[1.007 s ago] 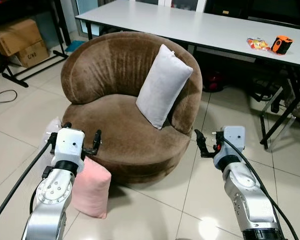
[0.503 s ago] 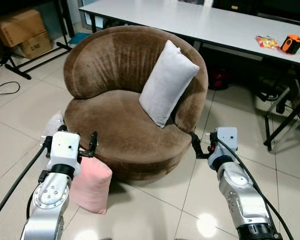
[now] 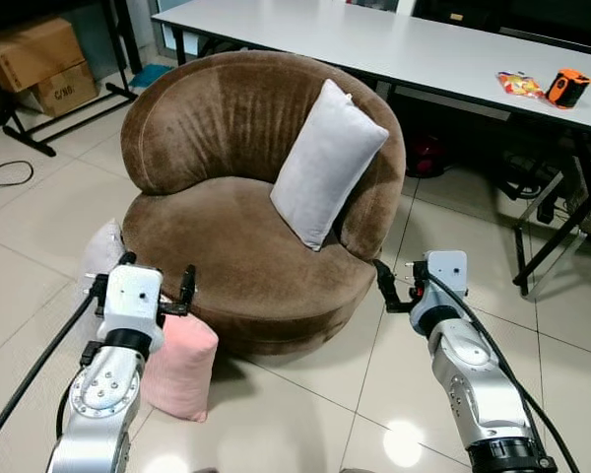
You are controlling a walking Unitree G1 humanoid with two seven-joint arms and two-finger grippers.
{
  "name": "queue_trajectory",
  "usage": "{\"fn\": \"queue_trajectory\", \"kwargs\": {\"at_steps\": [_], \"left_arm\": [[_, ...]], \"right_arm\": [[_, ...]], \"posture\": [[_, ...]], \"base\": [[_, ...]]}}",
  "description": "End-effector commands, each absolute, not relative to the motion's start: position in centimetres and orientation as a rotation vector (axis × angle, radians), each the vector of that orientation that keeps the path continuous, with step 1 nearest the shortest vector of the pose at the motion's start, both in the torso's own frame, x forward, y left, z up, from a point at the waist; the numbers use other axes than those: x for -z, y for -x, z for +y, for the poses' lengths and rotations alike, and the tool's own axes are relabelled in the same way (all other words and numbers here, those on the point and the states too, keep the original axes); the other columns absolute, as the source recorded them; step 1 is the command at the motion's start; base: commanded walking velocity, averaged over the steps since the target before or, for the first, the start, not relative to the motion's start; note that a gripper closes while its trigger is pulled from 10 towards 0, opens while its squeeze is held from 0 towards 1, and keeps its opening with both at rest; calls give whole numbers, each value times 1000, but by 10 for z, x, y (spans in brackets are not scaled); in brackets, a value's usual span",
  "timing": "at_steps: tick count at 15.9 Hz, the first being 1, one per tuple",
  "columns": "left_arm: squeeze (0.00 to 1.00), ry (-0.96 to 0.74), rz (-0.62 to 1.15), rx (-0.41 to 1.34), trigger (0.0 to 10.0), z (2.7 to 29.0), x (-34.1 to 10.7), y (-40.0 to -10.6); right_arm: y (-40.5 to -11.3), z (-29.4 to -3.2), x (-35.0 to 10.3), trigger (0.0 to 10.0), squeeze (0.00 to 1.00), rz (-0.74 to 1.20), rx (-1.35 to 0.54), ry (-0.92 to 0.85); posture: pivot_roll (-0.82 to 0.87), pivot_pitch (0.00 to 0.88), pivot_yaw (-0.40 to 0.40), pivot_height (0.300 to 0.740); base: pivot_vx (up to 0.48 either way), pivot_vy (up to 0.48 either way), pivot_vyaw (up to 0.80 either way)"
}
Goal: Move the pillow to the sofa from floor
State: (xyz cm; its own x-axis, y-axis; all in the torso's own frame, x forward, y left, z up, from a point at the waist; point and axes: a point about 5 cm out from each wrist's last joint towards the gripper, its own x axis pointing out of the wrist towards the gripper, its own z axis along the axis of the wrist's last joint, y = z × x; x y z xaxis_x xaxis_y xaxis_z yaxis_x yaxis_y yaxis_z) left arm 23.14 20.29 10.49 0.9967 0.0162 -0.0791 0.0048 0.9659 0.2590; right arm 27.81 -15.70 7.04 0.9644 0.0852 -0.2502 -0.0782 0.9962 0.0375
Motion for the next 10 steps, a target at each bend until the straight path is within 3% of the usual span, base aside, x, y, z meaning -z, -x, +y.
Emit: {"fn": "queue_trajectory", "kwargs": {"at_steps": [1,3,10], "left_arm": [[0,-254,78,-2,10000,200,-107,-230],[0,-249,79,-7,10000,200,-108,-230],[0,-249,75,-17,10000,200,-111,-232]], "right_arm": [[-279,-157,-72,10000,0,246,-84,-26],[-281,-154,-73,10000,0,244,-89,-32],[-283,-155,-74,10000,0,243,-89,-33]], "posture": [[-68,0,-75,740],[-62,0,-78,740],[-60,0,-82,740]], "base": [[0,0,0],[0,167,0],[0,444,0]]}}
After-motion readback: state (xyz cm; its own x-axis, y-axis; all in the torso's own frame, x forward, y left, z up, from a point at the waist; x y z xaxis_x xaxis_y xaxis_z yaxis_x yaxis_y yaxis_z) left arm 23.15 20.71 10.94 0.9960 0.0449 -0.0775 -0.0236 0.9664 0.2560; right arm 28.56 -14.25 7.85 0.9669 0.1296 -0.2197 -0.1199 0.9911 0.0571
